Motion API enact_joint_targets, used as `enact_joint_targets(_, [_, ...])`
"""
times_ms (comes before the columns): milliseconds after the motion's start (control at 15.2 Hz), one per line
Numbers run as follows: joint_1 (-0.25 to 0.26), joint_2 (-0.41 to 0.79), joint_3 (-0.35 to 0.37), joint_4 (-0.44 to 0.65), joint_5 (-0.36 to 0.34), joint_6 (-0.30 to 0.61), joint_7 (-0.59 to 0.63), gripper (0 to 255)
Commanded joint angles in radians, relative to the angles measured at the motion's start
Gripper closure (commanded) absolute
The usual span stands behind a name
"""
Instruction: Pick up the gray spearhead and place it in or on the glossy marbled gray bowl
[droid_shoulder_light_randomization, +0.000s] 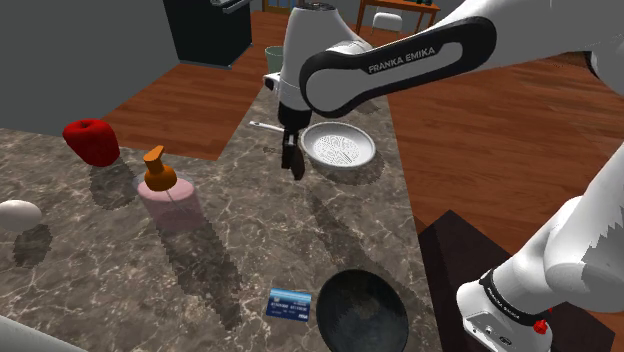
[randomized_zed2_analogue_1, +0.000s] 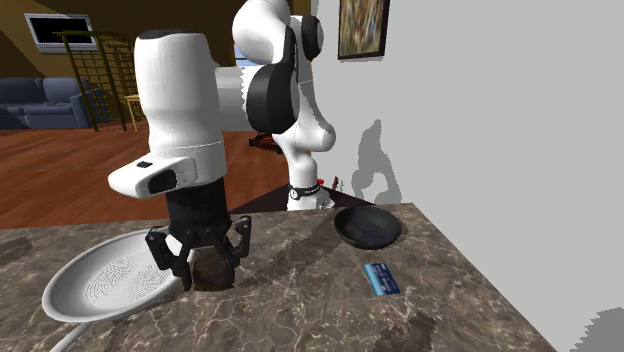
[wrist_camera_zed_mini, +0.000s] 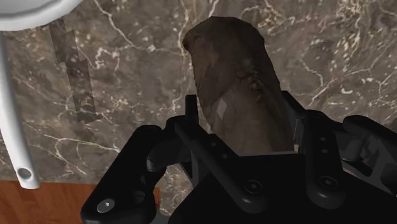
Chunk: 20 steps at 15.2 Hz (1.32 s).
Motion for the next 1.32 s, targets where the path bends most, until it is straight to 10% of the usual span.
enact_joint_targets(0, [-0.001,-0.008,0.001,0.019,0.004,-0.027,-0.002,255])
enact_joint_targets(1254, [0.162,-0.529,0.137,-0.518,0.23,0.032,0.164,255])
